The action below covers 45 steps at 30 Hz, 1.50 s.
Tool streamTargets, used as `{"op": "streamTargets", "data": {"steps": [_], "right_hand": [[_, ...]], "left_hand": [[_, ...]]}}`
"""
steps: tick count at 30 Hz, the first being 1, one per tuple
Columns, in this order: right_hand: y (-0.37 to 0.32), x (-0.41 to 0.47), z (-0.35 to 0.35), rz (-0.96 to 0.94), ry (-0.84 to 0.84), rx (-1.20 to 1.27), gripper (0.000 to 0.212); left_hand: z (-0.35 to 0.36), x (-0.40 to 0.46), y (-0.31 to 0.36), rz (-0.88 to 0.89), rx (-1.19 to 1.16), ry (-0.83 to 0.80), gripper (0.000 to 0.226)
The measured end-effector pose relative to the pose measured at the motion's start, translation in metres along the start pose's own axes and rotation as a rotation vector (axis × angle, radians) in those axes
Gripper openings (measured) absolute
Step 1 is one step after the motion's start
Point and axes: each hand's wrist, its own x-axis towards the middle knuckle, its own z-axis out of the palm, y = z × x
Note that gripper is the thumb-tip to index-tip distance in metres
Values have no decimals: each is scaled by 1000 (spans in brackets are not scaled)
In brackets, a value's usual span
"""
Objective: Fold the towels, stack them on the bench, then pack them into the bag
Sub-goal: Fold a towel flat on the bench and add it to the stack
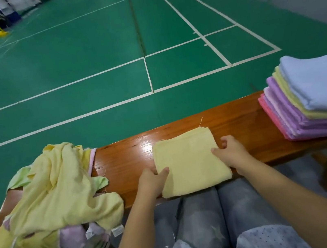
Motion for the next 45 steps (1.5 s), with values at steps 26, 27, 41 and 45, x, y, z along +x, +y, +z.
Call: {"op": "streamTargets", "data": {"steps": [26,27,41,45], "right_hand": [[-28,-26,-35,-31,-259,297,20],[-30,-27,-43,-36,-269,332,19],[-32,-48,-222,-213,-185,618,27],[-23,-47,-272,-214,-94,639,26]], "left_hand": [[-12,-14,25,-152,-713,-376,40],[-11,-14,27,-158,-750,-393,43],[45,-58,151,133,-873,-761,53],[74,-67,197,235,-811,-843,51]]}}
